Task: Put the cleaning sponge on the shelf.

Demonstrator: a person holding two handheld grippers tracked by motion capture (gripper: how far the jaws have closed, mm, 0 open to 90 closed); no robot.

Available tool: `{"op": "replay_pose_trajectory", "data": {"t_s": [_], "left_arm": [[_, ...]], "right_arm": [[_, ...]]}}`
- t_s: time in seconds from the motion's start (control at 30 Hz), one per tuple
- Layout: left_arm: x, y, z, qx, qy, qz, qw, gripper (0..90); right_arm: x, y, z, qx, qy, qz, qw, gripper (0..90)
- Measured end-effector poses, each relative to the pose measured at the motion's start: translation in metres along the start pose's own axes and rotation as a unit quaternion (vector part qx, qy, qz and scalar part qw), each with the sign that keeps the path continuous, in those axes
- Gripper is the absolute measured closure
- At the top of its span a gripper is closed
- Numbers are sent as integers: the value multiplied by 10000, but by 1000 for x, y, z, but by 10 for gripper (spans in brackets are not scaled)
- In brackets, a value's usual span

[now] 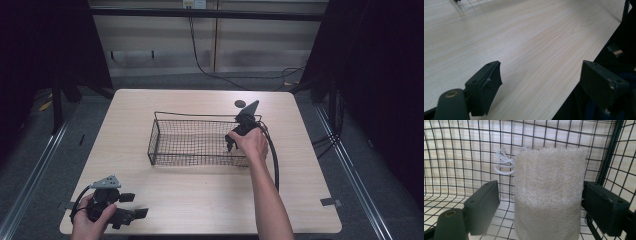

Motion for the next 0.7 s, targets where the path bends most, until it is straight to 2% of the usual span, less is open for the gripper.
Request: {"op": "replay_pose_trajectory", "data": {"t_s": [0.33,0.7], "left_arm": [[0,0,0,7,-2,1,10000,173],[-1,0,0,32,2,6,10000,172]], "right_arm": [[3,1,-1,43,-84,-34,9999,162],[13,2,2,153,-255,-105,9995,166]]}}
Point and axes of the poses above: each handheld gripper's, and its own axes: x roughly backward along the jaws, z roughly out of its underside, y roughly to its left, the point moved 9 cm from there along -x, roughly forward along the jaws, and after that the axes turned 14 degrees about y, right-handed, at the moved point
